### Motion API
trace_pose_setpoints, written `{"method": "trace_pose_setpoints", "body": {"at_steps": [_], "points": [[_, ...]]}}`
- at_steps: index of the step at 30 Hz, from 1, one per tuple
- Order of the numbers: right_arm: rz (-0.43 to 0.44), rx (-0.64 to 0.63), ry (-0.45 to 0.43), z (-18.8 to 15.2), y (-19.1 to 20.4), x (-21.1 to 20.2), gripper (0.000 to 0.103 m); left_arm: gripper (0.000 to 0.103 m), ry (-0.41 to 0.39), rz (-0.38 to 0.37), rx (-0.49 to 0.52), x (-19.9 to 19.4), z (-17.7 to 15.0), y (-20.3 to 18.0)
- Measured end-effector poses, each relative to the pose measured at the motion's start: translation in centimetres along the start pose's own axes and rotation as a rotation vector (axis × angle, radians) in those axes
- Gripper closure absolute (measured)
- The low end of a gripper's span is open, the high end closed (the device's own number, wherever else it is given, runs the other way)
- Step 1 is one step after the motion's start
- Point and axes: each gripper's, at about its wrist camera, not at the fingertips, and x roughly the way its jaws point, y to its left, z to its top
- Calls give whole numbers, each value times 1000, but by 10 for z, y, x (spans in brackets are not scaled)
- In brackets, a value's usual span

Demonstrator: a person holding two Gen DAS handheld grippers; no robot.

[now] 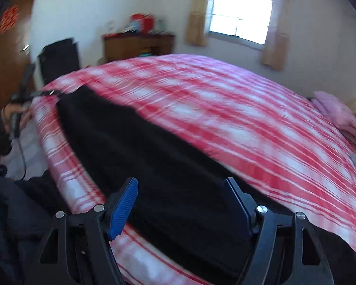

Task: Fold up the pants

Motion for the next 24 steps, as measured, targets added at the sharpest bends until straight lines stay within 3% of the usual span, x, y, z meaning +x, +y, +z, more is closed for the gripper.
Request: {"method": "trace_pose_setpoints", "body": {"at_steps": [3,5,8,11,15,18,24], "points": [[52,-118,45,-1,42,31,32,59,27,5,20,9,-2,-9],[55,-164,75,-3,56,44,39,76,43,22,37,13,-2,-13],[21,-192,116,-8,66,63,45,90,41,28,33,11,-2,-14],[6,-206,133,-12,67,71,57,93,35,24,26,7,-1,-14],[50,-186,139,-10,67,63,92,96,61,41,43,10,-1,-20],[61,-179,131,-7,68,57,98,97,79,46,37,10,0,-22],[114,-118,82,3,59,31,99,97,88,23,-11,-6,13,-13]]}}
